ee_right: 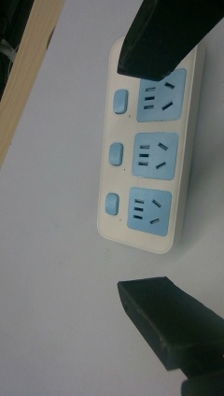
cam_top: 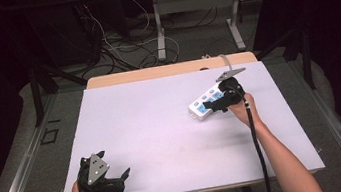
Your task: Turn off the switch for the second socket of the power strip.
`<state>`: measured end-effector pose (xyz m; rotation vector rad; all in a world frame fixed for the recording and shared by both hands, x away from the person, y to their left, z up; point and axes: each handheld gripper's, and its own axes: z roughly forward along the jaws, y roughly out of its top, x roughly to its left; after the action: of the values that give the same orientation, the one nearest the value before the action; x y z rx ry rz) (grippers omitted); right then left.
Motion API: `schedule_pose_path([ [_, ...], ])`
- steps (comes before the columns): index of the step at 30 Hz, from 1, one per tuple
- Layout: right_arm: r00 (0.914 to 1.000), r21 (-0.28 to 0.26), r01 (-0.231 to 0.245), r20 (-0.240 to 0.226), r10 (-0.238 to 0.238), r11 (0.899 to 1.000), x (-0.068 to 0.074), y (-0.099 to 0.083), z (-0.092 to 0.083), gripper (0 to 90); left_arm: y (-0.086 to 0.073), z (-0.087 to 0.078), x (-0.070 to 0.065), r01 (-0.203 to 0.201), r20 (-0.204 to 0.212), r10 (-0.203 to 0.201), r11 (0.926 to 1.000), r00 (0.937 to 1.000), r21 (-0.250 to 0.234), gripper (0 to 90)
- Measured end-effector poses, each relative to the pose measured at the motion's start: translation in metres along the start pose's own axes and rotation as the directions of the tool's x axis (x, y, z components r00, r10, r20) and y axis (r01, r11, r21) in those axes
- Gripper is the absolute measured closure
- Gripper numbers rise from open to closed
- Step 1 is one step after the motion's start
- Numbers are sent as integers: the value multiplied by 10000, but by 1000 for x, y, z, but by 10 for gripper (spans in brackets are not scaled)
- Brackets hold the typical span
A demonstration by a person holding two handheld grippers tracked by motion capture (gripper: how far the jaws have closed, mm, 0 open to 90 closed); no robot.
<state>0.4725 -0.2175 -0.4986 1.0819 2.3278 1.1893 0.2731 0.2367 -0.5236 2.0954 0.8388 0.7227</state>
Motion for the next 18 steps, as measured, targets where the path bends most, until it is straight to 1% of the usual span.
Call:
schedule_pose_path([
  [2, 10000, -50, 65, 7, -65, 10000, 1, -1, -3, 0, 0, 0, 0, 21, -1, -21, 10000, 10000, 1, 9],
  [3, 10000, -42, -37, -5, 37, 10000, 3, -1, -5, 0, 0, 0, 0, 18, 1, -18, 10000, 10000, -2, 9],
  [4, 10000, -61, 0, 8, 0, 10000, 4, -1, -6, 0, 0, 0, 0, 57, 34, -57, 10000, 10000, -5, 10],
  [7, 9999, -110, 100, -1, -100, 9999, 7, -2, -12, 0, 0, 0, 0, -57, 12, 57, 10000, 10000, 1, 9],
  [8, 10000, -78, 39, -13, -39, 10000, 9, -3, -14, 0, 0, 0, 0, -41, 9, 41, 10000, 10000, -2, 10],
  [9, 9999, -116, 113, -3, -114, 9999, 10, -4, -16, 0, 0, 0, 0, -40, 8, 40, 10000, 10000, -4, 10],
  [10, 9999, -110, 149, -26, -149, 9998, 11, -4, -18, 0, 0, 0, 0, 57, 95, -57, 10000, 9999, -19, 9],
  [11, 9998, -83, 184, -33, -184, 9998, 11, -5, -20, 0, 0, 0, 0, 51, 66, -51, 10000, 10000, -15, 9],
  [15, 10000, -150, 83, -2, -84, 9999, 15, -9, -28, 0, 0, 0, 0, 34, 73, -34, 10000, 10000, -18, 9],
  [18, 9999, -137, 122, 4, -122, 9998, 17, -13, -33, 0, 0, 1, 0, 48, 72, -47, 10000, 10000, -33, 9],
])
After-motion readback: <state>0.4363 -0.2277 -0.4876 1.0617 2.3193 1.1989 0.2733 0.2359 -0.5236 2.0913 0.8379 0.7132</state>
